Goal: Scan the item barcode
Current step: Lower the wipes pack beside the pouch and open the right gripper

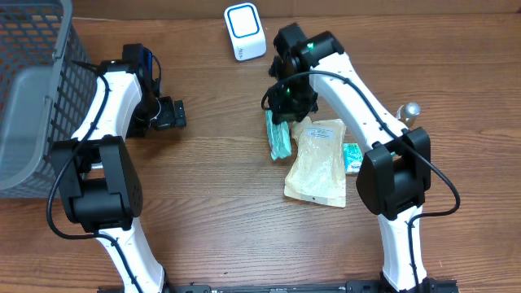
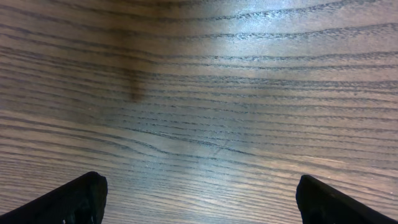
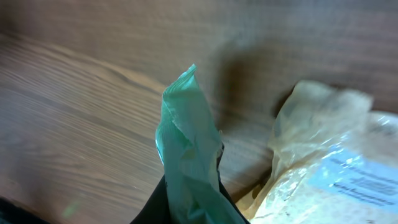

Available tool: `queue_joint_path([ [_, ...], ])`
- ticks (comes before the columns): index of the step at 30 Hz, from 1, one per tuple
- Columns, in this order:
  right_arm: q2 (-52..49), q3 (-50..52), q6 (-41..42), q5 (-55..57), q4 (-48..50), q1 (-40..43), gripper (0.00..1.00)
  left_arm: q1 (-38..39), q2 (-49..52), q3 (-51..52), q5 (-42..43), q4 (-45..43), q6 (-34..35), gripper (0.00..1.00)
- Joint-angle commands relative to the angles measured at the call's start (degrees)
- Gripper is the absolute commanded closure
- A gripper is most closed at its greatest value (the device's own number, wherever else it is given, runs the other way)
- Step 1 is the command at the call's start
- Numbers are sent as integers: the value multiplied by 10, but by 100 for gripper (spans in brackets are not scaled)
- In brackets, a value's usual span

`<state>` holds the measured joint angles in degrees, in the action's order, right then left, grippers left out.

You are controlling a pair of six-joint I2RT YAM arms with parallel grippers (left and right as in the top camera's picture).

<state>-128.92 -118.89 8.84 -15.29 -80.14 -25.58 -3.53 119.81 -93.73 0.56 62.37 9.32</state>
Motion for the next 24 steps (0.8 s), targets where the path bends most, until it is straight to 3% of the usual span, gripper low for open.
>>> queue_joint_path([
  [1,2,33,28,-13,12,-1,89,-2,-5,-8,-6,1,8,0],
  [3,2,52,34,-12,24,-1,84,-2,-5,-8,-6,1,8,0],
  [4,2,67,34,-7,33,-1,63,-2,-5,-8,-6,1,8,0],
  [5,2,72,34,-2,35,-1,55,-2,-5,-8,-6,1,8,0],
  [7,2,80,34,23,38,-1,50,-2,-5,-8,-6,1,8,0],
  [9,2,80,37,64,42,-1,38,-2,-5,-8,-6,1,8,0],
  [16,2,80,49,127,86,-1,21,-2,-5,-8,-6,1,8,1],
  [18,2,80,49,127,105,-1,0,-2,-5,-8,-6,1,8,0],
  [24,2,80,49,127,146,-1,0,-2,-5,-8,-6,1,8,1],
])
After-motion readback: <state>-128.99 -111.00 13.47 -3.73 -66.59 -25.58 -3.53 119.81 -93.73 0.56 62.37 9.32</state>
